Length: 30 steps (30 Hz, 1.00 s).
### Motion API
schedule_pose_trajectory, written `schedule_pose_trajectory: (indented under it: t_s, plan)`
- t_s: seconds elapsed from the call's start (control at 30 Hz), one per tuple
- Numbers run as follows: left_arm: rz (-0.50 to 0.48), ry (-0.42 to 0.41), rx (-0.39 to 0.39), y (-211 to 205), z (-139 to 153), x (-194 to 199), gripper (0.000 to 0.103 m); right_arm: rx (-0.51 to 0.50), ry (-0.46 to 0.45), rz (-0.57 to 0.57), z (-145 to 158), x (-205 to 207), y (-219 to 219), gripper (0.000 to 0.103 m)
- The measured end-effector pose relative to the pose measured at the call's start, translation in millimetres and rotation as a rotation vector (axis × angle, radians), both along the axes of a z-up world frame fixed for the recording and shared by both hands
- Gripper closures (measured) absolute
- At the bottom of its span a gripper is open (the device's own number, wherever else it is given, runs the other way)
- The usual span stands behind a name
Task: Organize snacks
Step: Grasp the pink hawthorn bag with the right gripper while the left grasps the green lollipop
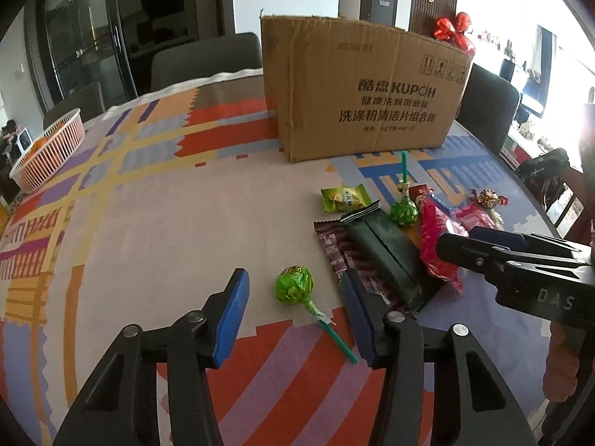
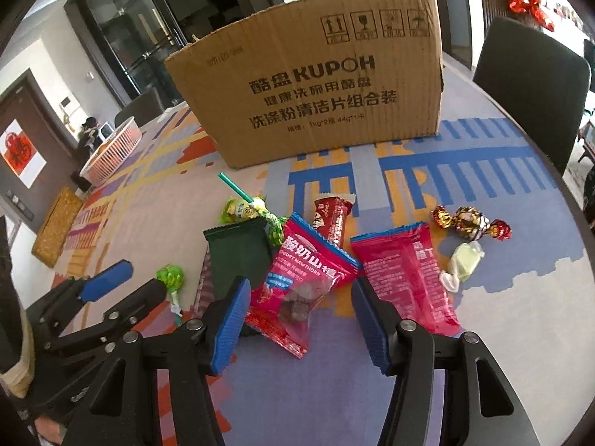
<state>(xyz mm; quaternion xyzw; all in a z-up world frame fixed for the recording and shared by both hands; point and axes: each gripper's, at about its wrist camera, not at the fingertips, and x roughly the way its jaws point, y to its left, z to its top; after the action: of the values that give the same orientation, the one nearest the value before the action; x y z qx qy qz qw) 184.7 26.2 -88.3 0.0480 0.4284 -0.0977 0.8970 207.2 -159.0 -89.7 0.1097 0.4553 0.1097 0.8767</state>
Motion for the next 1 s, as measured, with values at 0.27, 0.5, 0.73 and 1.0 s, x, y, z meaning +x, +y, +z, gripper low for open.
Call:
schedule_pose_trajectory:
  t_s: [0.27, 0.5, 0.73, 1.0]
  plan:
    - [0.019, 0.049, -0.014, 3, -15, 12, 0.064, -0.007, 0.027, 0.005, -8, 14, 7, 0.054]
    - [0.021, 0.066, -0.027, 3, -18, 18, 0.076, -0.02, 0.05, 0.023, -16, 19, 12, 0.066]
    - [0.026, 0.047, -0.025, 1, -11, 12, 0.076, -0.053, 0.013, 0.036, -8, 15, 16, 0.069]
    - [0.013, -0.028, -0.029, -7, 25, -4, 0.076, -0.04, -0.036, 0.056, 11, 5, 10, 0.069]
